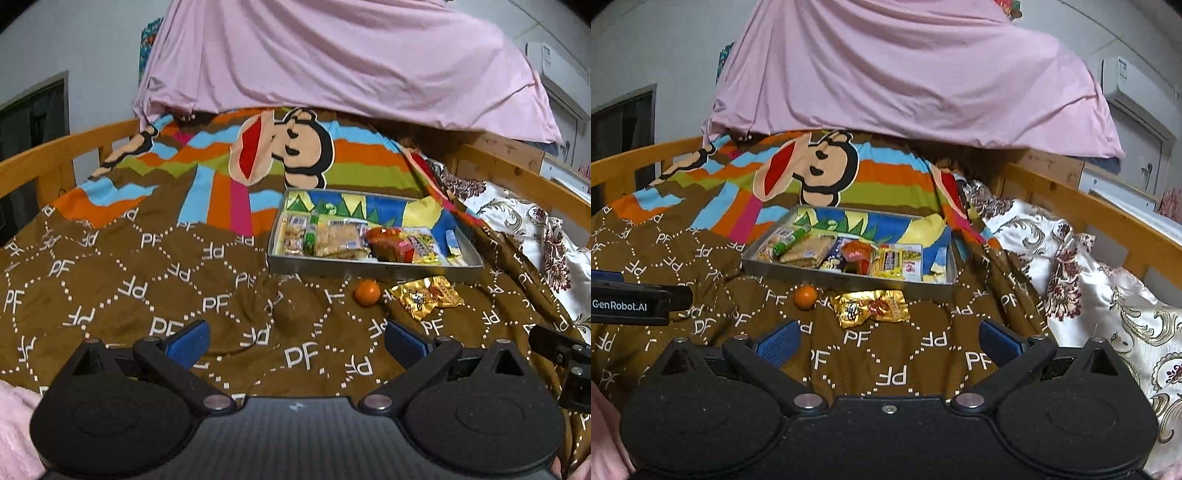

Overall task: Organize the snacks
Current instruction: 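Move both tools back over the mandarin and gold snack pack, then lower left tool to the mandarin orange while right tool approaches the gold duck-neck pack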

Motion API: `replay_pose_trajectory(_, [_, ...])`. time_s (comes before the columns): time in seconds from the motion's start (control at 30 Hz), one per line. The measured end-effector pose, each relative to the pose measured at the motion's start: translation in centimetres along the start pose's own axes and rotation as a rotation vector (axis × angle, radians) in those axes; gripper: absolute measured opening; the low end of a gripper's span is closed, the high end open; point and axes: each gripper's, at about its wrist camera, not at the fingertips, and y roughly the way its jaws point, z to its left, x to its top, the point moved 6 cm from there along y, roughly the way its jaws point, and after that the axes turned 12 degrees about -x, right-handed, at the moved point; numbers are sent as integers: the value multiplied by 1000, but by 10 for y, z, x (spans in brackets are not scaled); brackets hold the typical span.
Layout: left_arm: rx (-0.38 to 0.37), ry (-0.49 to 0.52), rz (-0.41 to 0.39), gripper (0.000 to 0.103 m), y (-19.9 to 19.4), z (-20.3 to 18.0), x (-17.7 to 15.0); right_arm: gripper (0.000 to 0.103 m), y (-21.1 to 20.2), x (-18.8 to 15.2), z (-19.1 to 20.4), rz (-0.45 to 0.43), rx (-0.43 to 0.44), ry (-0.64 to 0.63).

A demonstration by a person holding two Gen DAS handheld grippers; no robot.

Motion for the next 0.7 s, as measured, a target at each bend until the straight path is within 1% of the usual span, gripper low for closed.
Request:
replay_pose_trajectory(0.2, [-7,-20,18,102,3,4,-1,102,5,0,1,26,14,2])
replay_pose_trajectory(0.4, [-41,-16,43,102,13,2,0,102,15,0,5,68,56,-2])
replay_pose_trajectory(0.47, [-59,-10,52,102,18,1,2,102,20,2,5,80,71,-1])
replay_pose_trajectory(0.57, [-114,-5,94,102,32,-1,4,102,29,5,2,86,61,8])
replay_pose_trajectory(0.63, [-154,-2,111,102,41,-1,7,102,36,5,2,95,57,-9])
replay_pose_trajectory(0.7, [-172,17,119,102,53,0,12,102,44,5,2,102,51,-31])
